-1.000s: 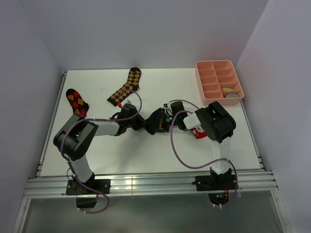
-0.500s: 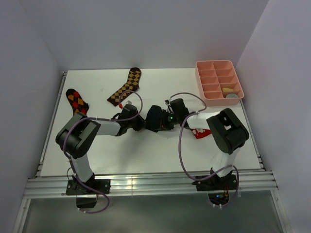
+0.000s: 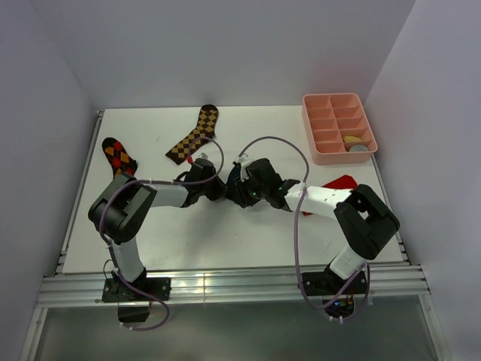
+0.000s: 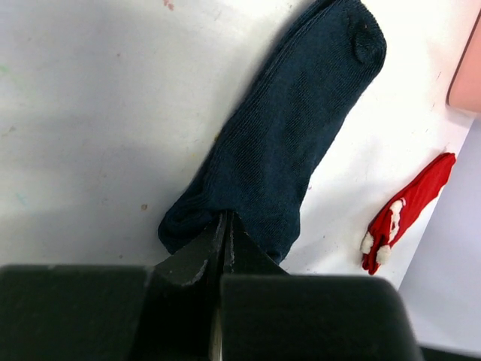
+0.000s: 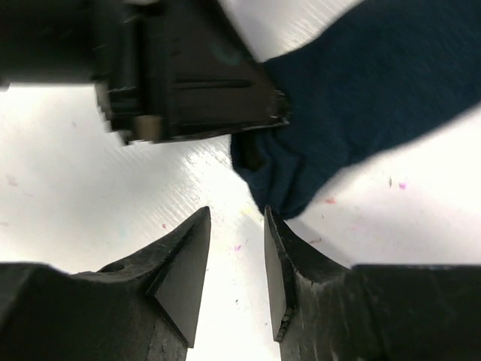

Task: Roll the socks
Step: Roll the sock at the center of the board.

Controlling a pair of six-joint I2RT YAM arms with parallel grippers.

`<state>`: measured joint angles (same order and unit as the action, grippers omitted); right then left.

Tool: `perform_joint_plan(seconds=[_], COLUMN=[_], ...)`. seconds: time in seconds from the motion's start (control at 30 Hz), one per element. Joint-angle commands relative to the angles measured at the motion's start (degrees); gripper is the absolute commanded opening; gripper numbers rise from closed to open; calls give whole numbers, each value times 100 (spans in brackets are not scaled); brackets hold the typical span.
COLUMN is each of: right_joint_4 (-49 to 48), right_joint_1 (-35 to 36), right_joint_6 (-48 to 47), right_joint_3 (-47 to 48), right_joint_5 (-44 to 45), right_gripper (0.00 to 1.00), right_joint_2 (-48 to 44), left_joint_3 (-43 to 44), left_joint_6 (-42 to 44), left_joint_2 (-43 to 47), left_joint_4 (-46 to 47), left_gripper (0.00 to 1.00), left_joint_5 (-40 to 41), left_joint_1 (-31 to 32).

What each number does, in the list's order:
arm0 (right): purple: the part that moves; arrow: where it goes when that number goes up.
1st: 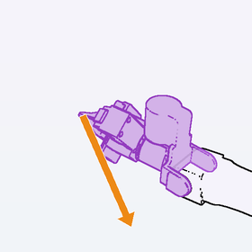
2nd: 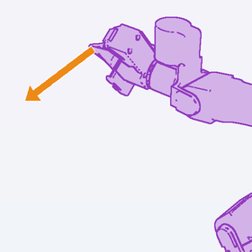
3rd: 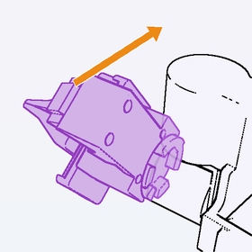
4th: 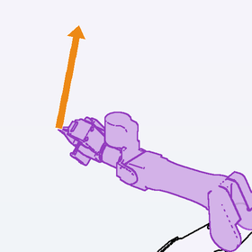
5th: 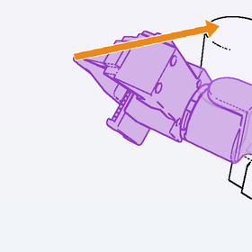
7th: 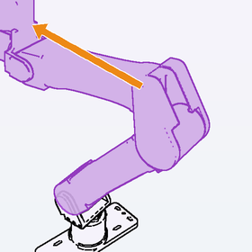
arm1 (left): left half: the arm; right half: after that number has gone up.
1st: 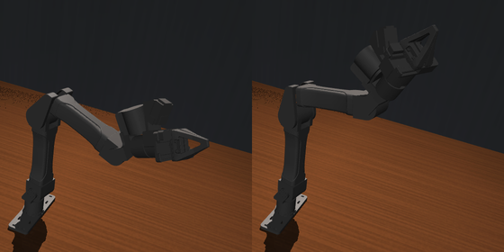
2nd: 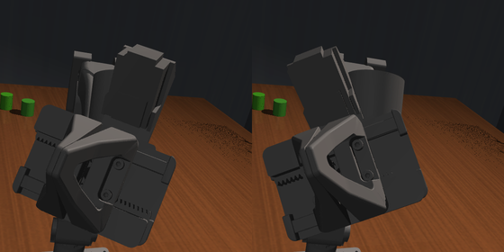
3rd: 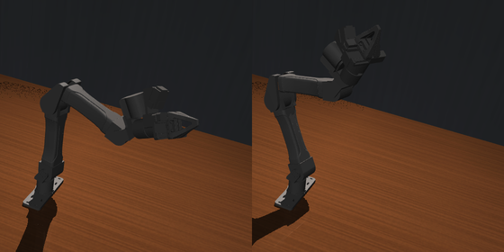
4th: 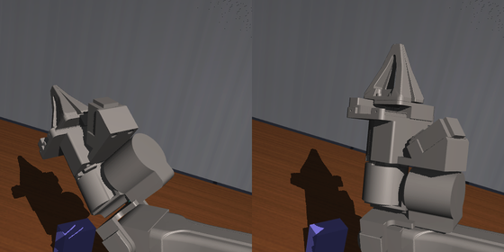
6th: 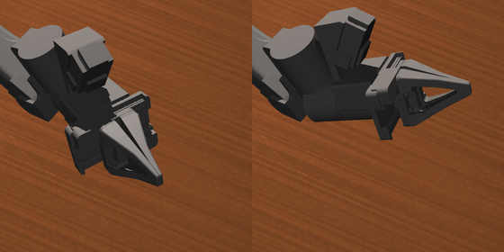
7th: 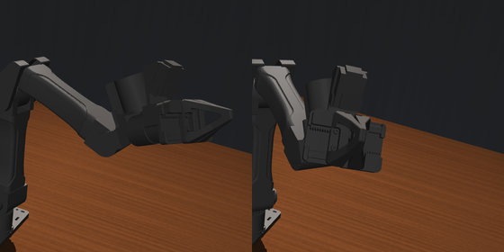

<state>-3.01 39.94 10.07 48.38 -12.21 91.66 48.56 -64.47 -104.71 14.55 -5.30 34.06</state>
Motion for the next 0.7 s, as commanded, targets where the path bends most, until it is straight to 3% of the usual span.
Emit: perform_joint_plan(seconds=[0.0, 0.27, 0.67], right_joint_4=[-288, -684, -754], right_joint_1=[329, 787, 804], right_joint_6=[-899, -1340, -1402], right_joint_3=[-57, 31, 242], right_joint_5=[893, 1633, 2046], right_gripper=[43, 44, 45], right_joint_2=[-122, 203, 792], left_joint_3=[136, 312, 383], left_joint_6=[408, 584, 681], left_joint_2=[-199, -278, -287], left_joint_4=[-505, -602, -672], left_gripper=[4, 4, 4], left_joint_5=[82, -6, -50], left_joint_1=[21, 21, 21])
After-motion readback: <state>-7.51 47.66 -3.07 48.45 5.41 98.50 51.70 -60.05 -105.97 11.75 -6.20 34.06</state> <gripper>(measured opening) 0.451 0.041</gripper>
